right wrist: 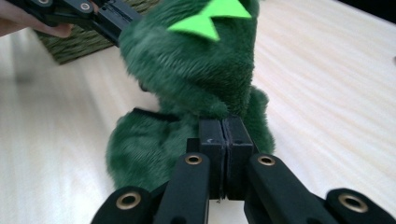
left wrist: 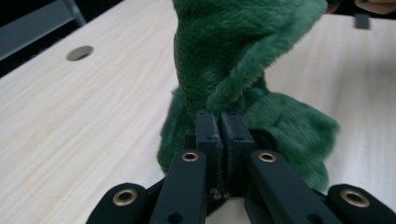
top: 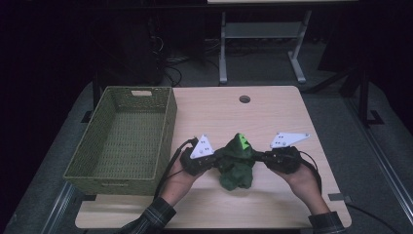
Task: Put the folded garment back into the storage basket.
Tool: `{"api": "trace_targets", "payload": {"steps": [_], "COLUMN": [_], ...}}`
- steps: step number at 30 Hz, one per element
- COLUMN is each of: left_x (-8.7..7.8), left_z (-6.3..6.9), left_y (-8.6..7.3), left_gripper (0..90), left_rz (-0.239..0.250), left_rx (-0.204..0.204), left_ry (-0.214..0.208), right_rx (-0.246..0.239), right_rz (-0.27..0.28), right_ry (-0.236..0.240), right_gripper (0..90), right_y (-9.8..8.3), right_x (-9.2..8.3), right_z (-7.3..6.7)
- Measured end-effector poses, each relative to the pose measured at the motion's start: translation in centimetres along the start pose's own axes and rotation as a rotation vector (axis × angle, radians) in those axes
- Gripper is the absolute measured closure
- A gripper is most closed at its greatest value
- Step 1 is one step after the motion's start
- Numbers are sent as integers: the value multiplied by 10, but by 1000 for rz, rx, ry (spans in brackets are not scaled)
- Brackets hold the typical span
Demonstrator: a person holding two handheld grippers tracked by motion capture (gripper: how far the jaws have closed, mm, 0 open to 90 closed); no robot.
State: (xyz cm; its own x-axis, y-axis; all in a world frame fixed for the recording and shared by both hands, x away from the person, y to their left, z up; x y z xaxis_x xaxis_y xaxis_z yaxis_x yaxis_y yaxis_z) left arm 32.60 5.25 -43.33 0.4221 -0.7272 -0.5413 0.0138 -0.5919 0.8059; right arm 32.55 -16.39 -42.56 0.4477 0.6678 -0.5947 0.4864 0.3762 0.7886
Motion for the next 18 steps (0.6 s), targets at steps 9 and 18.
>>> {"api": "trace_targets", "payload": {"steps": [9,18], "left_x": [2,6], "left_z": [29,39], "left_y": [-19,-33], "left_gripper": [870,873], "left_rz": [-29,-71], "left_rx": [61,44], "left_ry": [-98,-193], "right_rx": [5,1], "right_rz": [-49,-131], "right_ry": [45,95], "right_gripper": [887,886], "right_y": [-30,-54], "right_x": [-3,1], "right_z": [-17,-32]}}
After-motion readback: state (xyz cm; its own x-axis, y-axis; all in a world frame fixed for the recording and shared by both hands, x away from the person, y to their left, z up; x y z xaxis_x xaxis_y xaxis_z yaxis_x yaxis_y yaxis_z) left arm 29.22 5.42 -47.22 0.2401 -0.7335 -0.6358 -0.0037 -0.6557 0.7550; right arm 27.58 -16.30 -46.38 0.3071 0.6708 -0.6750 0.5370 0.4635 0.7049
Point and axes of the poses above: each handheld gripper's, and its own axes: x roughly forward along the jaws, y roughly out of its top, z roughly to its right, the point moved 5 cm from there along x, roughly forward along the jaws, and after that the axes turned 8 degrees about x, right-handed, at the moved point
